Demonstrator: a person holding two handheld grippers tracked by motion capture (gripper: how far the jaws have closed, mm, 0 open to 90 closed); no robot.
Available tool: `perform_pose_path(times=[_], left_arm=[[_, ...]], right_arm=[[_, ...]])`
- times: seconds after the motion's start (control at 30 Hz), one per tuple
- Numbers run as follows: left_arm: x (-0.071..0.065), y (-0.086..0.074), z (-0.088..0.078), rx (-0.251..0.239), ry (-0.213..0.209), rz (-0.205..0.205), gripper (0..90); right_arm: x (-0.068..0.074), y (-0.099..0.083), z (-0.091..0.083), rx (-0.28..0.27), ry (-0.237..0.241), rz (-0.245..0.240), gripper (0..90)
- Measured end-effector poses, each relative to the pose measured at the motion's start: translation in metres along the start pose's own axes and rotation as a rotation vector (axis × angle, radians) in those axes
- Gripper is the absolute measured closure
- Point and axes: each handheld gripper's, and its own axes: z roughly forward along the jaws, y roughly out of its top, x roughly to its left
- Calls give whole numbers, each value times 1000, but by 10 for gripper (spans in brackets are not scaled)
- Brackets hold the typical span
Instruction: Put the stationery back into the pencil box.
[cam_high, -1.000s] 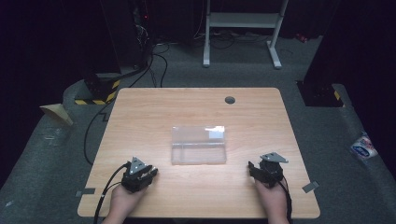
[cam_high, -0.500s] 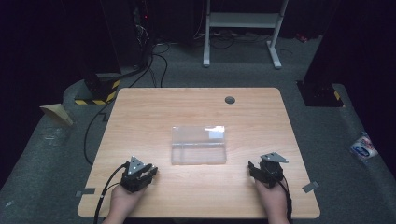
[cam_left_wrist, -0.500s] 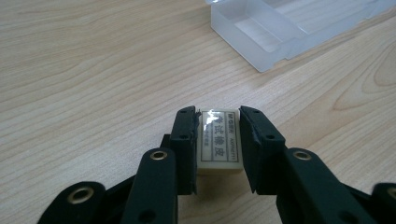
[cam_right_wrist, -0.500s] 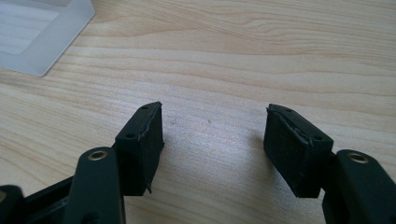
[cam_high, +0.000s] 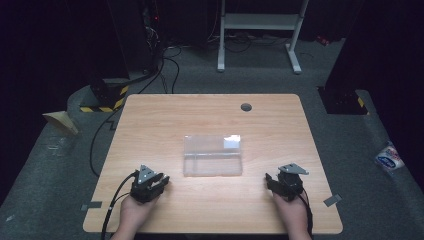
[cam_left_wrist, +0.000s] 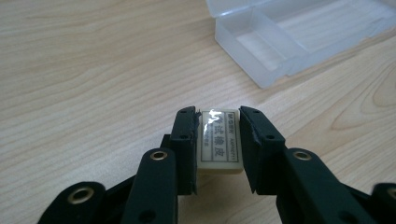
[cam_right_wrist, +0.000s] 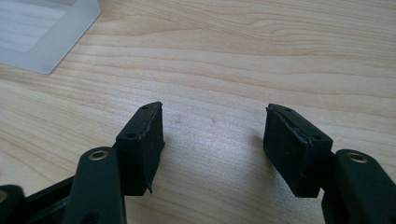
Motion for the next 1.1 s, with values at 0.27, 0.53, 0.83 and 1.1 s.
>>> perform_pose_path(times=[0.27,0.53,0.83,1.1], left_arm=[[-7,18,-13,-55,37,-46,677],[-16,32,-23,-85,51,-5,676],[-23,36,-15,-94,1,-6,676],[-36,41,-4,-111,-16,-6,676]], right_arm=[[0,0,0,2,11,-4,376],[0,0,-1,2,12,-21,377],[1,0,0,3,9,-11,378],[1,0,0,2,9,-8,377]])
